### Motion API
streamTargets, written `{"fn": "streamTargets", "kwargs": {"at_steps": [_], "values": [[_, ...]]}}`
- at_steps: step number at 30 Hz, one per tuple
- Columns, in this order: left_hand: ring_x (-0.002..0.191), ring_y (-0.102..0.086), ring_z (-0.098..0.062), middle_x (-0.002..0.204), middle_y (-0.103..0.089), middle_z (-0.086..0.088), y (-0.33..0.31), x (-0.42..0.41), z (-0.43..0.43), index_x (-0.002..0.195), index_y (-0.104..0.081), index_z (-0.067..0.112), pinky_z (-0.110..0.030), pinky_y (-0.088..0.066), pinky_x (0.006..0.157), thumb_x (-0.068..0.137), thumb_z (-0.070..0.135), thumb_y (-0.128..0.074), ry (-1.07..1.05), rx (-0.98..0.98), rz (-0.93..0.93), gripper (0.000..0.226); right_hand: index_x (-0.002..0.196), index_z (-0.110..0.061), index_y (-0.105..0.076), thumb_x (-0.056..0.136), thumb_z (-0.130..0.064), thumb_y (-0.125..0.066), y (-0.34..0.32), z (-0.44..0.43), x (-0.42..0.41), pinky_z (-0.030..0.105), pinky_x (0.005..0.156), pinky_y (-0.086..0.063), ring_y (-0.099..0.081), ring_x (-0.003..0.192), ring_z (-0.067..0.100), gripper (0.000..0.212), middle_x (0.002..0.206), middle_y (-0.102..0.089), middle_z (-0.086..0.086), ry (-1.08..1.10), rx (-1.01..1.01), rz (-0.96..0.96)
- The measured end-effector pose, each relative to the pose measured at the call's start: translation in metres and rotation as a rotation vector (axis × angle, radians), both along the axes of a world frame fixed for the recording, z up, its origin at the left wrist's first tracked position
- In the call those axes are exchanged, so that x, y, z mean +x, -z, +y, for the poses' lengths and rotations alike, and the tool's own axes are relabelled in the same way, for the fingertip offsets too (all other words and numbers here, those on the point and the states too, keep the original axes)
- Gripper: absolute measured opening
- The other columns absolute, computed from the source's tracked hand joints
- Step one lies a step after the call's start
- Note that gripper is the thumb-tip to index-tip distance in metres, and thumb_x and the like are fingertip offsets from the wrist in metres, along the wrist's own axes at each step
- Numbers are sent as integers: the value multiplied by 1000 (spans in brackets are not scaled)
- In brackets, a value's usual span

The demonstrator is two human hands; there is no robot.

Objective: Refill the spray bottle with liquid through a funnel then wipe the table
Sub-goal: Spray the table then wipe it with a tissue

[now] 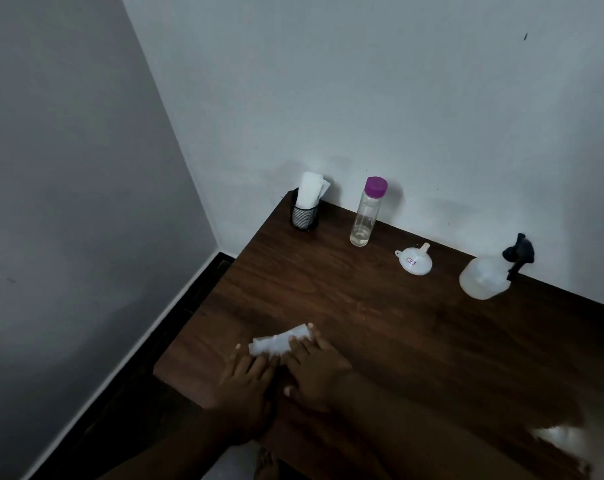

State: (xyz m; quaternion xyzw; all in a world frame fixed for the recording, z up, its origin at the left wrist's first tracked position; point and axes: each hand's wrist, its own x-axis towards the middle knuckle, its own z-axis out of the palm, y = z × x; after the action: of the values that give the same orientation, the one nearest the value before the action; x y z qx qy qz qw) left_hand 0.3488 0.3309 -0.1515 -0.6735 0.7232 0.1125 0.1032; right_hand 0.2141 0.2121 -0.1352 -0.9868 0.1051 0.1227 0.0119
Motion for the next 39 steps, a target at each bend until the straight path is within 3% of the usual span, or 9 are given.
{"fn": "streamTargets", "kwargs": {"at_steps": [2, 4, 9, 14, 22, 27, 32, 36, 39], "values": [[134, -51, -31, 146, -53, -6, -8, -20, 10, 144, -50, 20, -48, -3, 123, 88, 58, -39, -113, 21, 57, 69, 156, -18, -23, 99, -56, -30, 2, 0, -41, 55, 122, 11, -10, 154, 28, 69, 165, -14, 15, 228, 102, 167], [144, -35, -30, 157, -38, -4, -16, -41, 15, 153, -35, 23, -50, -13, 124, 90, 62, -30, -168, 78, 126, 74, 154, -23, -28, 101, -55, -29, -6, -10, -49, 56, 121, 15, -11, 154, 26, 63, 166, -16, 11, 95, 72, 203], [104, -65, -16, 120, -62, 8, -22, -89, 23, 120, -70, 31, -43, -53, 92, 75, 65, -48, -191, 46, 109, 61, 152, -27, -33, 103, -53, -25, -1, -21, -73, 52, 115, 25, -12, 154, 20, 56, 166, -18, 4, 15, 101, 189], [135, -31, -24, 152, -30, 2, -17, -141, 26, 151, -31, 25, -42, -20, 117, 85, 62, -27, -184, 135, 164, 76, 151, -26, -34, 104, -50, -26, 3, -16, -113, 53, 117, 21, -15, 154, 19, 54, 166, -20, 0, -15, 166, 189], [130, -37, -28, 143, -39, -4, -13, -227, 22, 141, -41, 18, -42, -31, 109, 86, 51, -46, -204, 112, 133, 65, 145, -26, -42, 105, -45, -29, 1, -23, -195, 51, 112, 24, -18, 153, 18, 46, 165, -24, -1, 11, 209, 205], [98, -63, -18, 113, -58, 6, -12, -269, 19, 120, -67, 26, -38, -53, 84, 78, 67, -50, -152, 122, 211, 60, 144, -24, -43, 104, -41, -35, -2, -18, -245, 57, 119, 14, -16, 153, 18, 45, 165, -23, 0, 26, 217, 234], [126, -46, -28, 138, -43, -1, -18, -316, 14, 143, -44, 22, -48, -36, 106, 90, 61, -40, -76, 132, 224, 66, 141, -22, -48, 104, -38, -39, -6, -16, -295, 58, 120, 13, -17, 153, 18, 41, 164, -25, 0, 78, 250, 248], [65, -65, -12, 82, -65, 9, -16, -351, 17, 89, -73, 29, -32, -57, 54, 66, 69, -44, -67, 57, 271, 54, 149, -21, -41, 105, -37, -38, -7, -9, -341, 56, 119, 15, -14, 154, 17, 47, 165, -23, -1, 142, 259, 236], [66, -63, -11, 77, -61, 10, -13, -378, 23, 80, -66, 31, -26, -55, 52, 56, 71, -42, -53, 111, 232, 52, 152, -20, -36, 105, -37, -38, -4, -4, -375, 58, 120, 14, -12, 154, 17, 50, 166, -21, -2, 194, 270, 235]]}}
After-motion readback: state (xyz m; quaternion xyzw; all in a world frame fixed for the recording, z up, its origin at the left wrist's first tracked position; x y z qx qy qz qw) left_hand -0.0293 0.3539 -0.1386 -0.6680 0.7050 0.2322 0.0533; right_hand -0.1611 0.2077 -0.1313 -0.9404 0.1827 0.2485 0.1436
